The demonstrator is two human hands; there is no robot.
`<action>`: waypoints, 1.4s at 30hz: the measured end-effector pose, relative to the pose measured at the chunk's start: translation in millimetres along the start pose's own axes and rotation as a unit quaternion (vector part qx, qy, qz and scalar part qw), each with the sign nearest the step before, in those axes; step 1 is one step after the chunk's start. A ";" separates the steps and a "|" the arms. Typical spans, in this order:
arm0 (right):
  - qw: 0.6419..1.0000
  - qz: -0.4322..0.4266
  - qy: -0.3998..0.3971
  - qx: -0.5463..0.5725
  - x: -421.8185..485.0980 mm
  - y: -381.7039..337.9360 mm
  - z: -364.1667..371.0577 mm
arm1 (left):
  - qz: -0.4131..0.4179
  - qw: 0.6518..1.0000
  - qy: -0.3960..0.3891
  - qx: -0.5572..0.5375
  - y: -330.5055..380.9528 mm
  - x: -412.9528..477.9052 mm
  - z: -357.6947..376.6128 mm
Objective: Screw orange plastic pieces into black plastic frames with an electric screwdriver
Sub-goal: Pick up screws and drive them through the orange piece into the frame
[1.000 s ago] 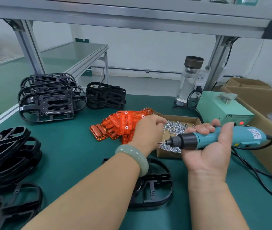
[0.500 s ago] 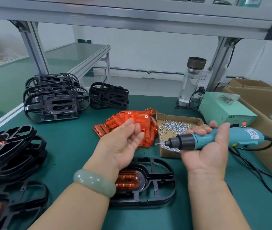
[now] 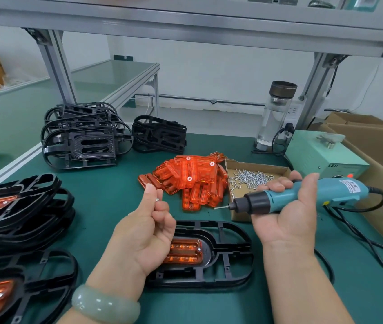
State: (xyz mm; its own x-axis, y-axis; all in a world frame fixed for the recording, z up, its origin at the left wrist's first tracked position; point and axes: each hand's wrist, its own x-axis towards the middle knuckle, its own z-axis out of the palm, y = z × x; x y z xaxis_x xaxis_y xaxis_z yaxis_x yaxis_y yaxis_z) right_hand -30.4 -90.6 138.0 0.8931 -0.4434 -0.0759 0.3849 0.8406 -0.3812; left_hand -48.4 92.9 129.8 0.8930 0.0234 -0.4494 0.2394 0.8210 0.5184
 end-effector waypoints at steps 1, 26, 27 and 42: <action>1.000 -0.001 -0.001 -0.001 -0.2 -0.1 -0.4 | 0.005 1.000 -0.004 0.003 0.6 -0.6 -0.4; 1.000 0.014 0.004 0.011 -8.6 6.8 3.0 | 0.098 0.958 -0.133 0.236 -17.9 -11.7 -10.0; 1.000 0.015 0.005 0.011 -8.7 7.0 2.8 | 0.103 0.956 -0.134 0.240 -18.5 -11.8 -10.0; 0.999 0.032 -0.004 -0.004 -13.0 13.5 2.4 | -0.006 0.959 -0.169 0.227 -20.4 -14.8 -7.2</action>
State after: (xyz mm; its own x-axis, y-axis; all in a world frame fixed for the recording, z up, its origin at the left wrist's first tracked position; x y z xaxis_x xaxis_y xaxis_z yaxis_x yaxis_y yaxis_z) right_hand -36.2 -72.7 136.1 0.9177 -0.3859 -0.0939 0.3243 0.8647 -0.3836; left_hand -69.2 79.9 120.6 0.9436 -0.2327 -0.2355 0.3226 0.4861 0.8122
